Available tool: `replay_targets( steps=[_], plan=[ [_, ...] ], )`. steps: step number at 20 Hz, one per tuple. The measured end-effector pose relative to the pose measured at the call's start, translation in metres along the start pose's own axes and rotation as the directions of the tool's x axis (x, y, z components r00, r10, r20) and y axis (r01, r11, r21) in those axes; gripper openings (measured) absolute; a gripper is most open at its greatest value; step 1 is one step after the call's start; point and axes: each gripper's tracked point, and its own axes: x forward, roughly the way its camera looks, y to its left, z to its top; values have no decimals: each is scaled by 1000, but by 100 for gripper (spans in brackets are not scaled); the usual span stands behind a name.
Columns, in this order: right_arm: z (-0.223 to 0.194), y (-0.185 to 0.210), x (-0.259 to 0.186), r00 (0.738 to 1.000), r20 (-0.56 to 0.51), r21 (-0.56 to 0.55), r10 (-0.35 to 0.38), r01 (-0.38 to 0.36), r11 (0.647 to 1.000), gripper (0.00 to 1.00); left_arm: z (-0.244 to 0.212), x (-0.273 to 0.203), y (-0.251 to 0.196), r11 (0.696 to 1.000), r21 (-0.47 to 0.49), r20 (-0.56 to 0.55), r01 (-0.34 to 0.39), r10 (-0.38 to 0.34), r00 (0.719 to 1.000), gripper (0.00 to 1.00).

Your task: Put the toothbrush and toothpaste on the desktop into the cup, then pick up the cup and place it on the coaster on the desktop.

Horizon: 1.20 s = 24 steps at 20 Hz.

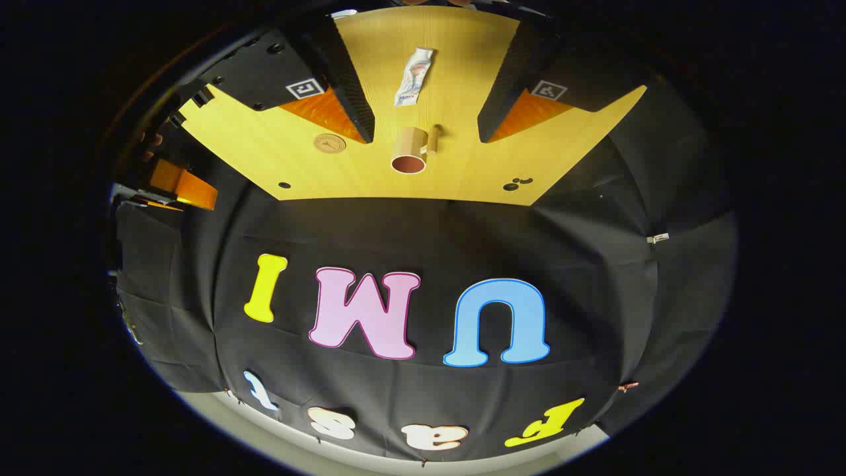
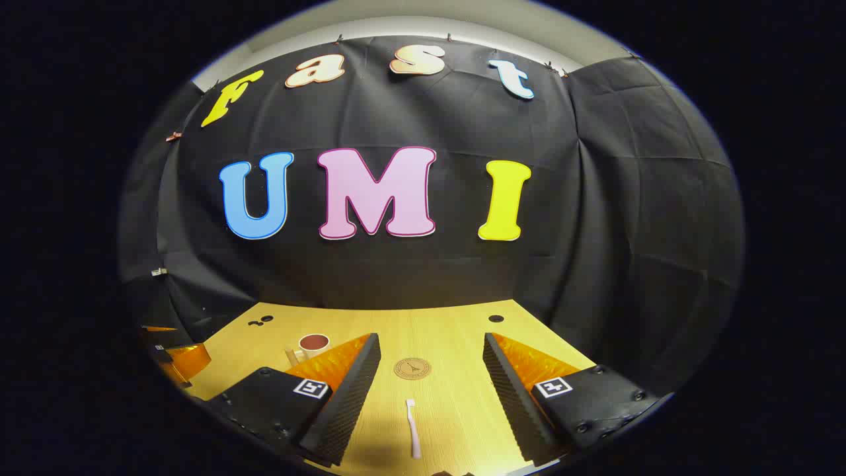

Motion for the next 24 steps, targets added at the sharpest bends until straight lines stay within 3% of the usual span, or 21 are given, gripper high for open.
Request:
replay_targets(
  steps=[7,8,11,18,24],
  plan=[
    [-6,-3,17,999,-35,3,14,-14,1000,96,-4,16,-5,1000,-7,-14,11,-11,1000,97],
    [-6,-3,20,999,-35,4,15,-14,1000,96,-4,17,-4,1000,-9,-19,10,-10,1000,92],
    [-5,-2,28,999,-39,23,25,-24,999,96,-12,20,-2,1000,-1,-41,-2,2,999,98],
    [-6,7,38,995,-54,6,90,-89,996,96,-19,24,-2,1000,-11,-70,-16,15,997,97],
    [-11,3,42,993,-66,11,101,-100,995,96,-35,34,-7,1000,3,-105,-2,2,994,98]
  ],
)
